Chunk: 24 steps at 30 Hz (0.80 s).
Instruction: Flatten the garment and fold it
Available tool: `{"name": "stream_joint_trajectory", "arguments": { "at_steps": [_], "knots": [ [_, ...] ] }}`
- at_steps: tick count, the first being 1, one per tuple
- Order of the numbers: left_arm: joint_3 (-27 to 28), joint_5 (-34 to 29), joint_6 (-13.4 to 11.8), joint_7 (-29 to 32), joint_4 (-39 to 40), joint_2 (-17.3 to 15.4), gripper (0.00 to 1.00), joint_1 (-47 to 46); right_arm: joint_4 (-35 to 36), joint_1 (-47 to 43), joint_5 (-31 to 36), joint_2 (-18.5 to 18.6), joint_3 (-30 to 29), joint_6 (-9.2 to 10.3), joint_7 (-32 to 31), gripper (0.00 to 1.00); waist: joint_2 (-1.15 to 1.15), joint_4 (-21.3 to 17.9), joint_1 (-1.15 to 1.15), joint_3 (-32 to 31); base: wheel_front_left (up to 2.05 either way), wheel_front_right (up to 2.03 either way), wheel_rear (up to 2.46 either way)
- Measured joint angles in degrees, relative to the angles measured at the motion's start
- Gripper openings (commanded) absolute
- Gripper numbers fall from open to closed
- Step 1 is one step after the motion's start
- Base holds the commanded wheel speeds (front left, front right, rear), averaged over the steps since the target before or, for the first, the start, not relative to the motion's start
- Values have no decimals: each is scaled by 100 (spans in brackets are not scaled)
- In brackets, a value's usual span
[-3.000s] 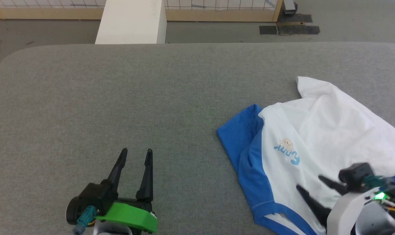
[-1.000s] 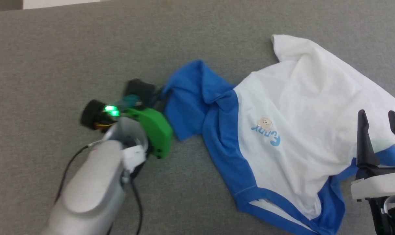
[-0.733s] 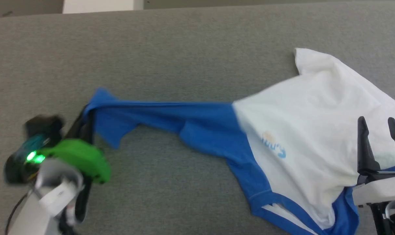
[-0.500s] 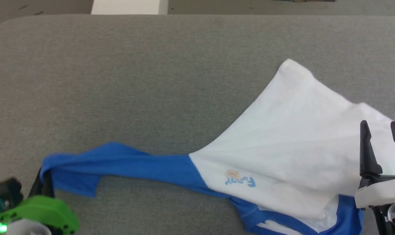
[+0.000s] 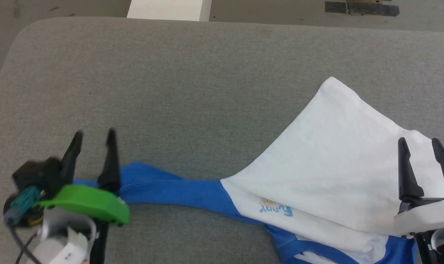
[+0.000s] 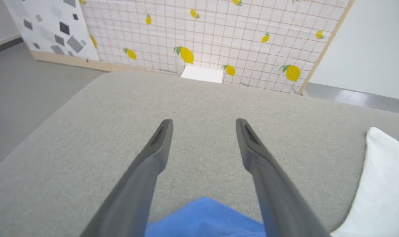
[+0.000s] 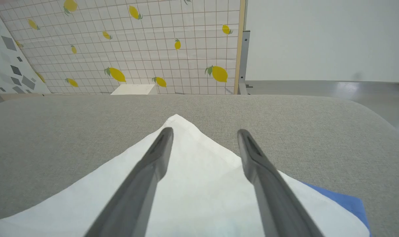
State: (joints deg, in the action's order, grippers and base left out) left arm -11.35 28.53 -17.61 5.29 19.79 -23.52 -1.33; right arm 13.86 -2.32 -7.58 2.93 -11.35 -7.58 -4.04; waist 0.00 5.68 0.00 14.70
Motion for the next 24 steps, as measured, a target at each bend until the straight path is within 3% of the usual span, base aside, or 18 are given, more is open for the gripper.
{"name": "stream_joint_trajectory", "arguments": {
  "at_steps": [4,9,15,20,24],
  "knots": [
    [-694,-301,439,324,124,-25,100,-939,109,14,4,0,-64,0,1,100,0,-98,0,105,0,0,0],
    [-1745,-795,1144,936,-492,104,100,-2232,312,188,57,0,-144,0,-8,100,0,-271,0,317,0,0,0],
    [-2665,-1062,1801,1550,-1727,723,100,-3301,480,342,49,-1,-259,0,-43,100,0,-586,0,644,0,0,0],
    [-2918,-791,2108,1952,-2755,1090,100,-3657,436,392,-48,0,-221,0,23,100,0,-973,0,917,0,0,0],
    [-3093,-853,2165,2248,-3357,1056,100,-3843,326,403,-112,0,-183,0,126,100,0,-1215,0,1071,0,0,0]
  ]
}}
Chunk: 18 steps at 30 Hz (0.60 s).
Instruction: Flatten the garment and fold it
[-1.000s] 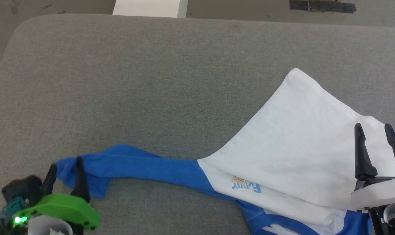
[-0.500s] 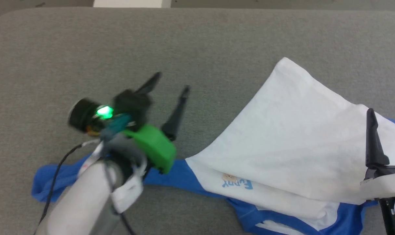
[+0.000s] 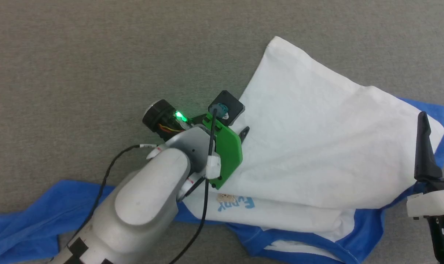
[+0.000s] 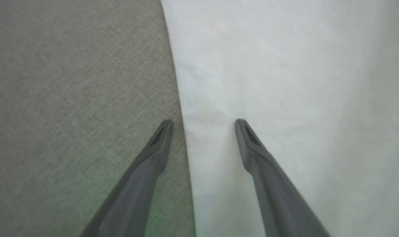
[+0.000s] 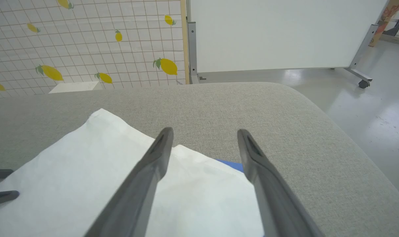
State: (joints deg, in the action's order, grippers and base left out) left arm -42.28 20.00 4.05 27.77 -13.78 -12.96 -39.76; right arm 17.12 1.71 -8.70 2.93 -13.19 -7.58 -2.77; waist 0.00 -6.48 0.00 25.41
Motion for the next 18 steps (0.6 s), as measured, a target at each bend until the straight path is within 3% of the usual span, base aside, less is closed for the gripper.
{"name": "stream_joint_trajectory", "arguments": {
  "at_steps": [2,3,4,5,10,15,18],
  "knots": [
    [-57,-45,21,53,-162,-26,100,-126,-45,9,-30,-1,27,0,43,100,0,-97,0,66,0,0,0],
    [-82,-45,48,92,-245,-22,84,-207,-65,14,-48,0,42,0,64,100,0,-144,0,101,0,0,0],
    [-96,-37,73,90,-290,-18,4,-268,-89,17,-51,0,48,0,79,100,0,-186,0,134,0,0,0],
    [-94,-10,99,88,-321,-7,0,-298,-105,23,-54,0,52,0,86,100,0,-215,0,156,0,0,0],
    [55,204,90,-249,-454,135,0,-339,-154,34,-54,0,5,0,121,100,0,-272,0,169,0,0,0],
    [520,463,-124,-597,-444,180,0,-354,-113,34,-41,0,27,0,68,100,0,-183,0,12,0,0,0],
    [967,671,-293,-719,-403,49,0,-564,-48,34,-36,1,54,0,9,100,0,-90,0,-95,0,0,0]
  ]
}}
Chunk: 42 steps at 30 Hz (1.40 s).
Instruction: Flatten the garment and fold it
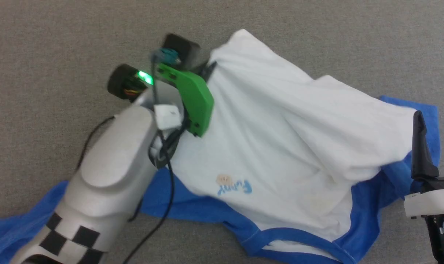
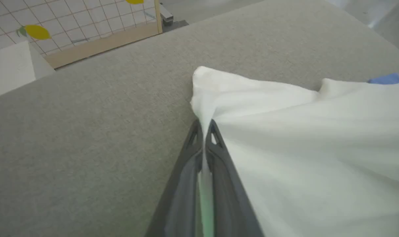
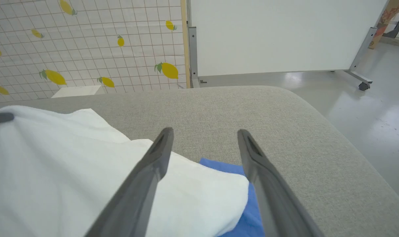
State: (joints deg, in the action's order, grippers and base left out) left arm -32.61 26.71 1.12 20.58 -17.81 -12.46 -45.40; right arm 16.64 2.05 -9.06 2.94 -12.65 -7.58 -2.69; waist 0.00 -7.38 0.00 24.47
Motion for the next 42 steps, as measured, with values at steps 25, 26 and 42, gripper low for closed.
{"name": "stream_joint_trajectory", "arguments": {
  "at_steps": [25,26,42],
  "knots": [
    [1527,292,-531,-2116,-299,-768,100,-478,55,47,-49,-1,-74,0,16,100,0,-71,0,483,0,0,0],
    [1534,312,-510,-2218,-149,-756,100,-440,46,47,-48,-1,-75,0,10,100,0,-52,0,442,0,0,0],
    [1893,-88,-1892,-3420,2995,-868,100,3934,-101,-319,-83,-1,10,0,-132,100,0,366,0,-627,0,0,0]
  ]
}}
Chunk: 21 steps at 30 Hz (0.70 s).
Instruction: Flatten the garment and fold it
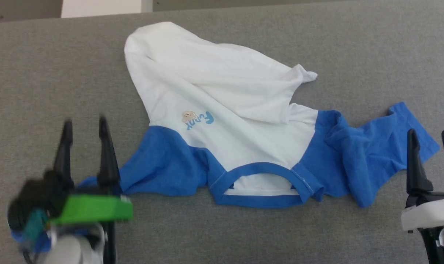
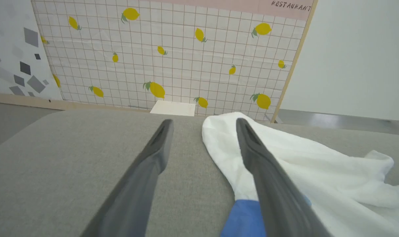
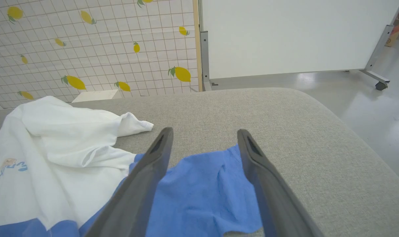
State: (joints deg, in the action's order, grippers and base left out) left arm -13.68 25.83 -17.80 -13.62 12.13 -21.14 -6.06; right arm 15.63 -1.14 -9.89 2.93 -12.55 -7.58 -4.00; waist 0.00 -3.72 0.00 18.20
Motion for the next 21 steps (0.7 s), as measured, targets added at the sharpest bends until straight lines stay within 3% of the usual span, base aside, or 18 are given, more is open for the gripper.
{"name": "stream_joint_trajectory", "arguments": {
  "at_steps": [7,12,14,17,21],
  "knots": [
    [-58,-277,-86,-90,482,338,100,1019,-216,-174,-116,0,-20,0,9,100,0,222,0,-197,0,0,0],
    [3,-438,104,-110,489,512,100,1072,-188,-119,46,-2,-97,0,-213,100,0,386,0,-275,0,0,0],
    [27,-499,177,-110,464,544,100,1068,-136,-14,188,0,-105,0,-558,100,0,422,0,-275,0,0,0],
    [56,-588,359,-111,378,644,100,1037,-54,303,575,76,-148,0,-1562,100,0,436,0,-174,0,0,0],
    [58,-630,490,-111,318,702,100,967,-160,513,627,589,-143,-1,-2492,100,0,438,0,-12,0,0,0]
  ]
}}
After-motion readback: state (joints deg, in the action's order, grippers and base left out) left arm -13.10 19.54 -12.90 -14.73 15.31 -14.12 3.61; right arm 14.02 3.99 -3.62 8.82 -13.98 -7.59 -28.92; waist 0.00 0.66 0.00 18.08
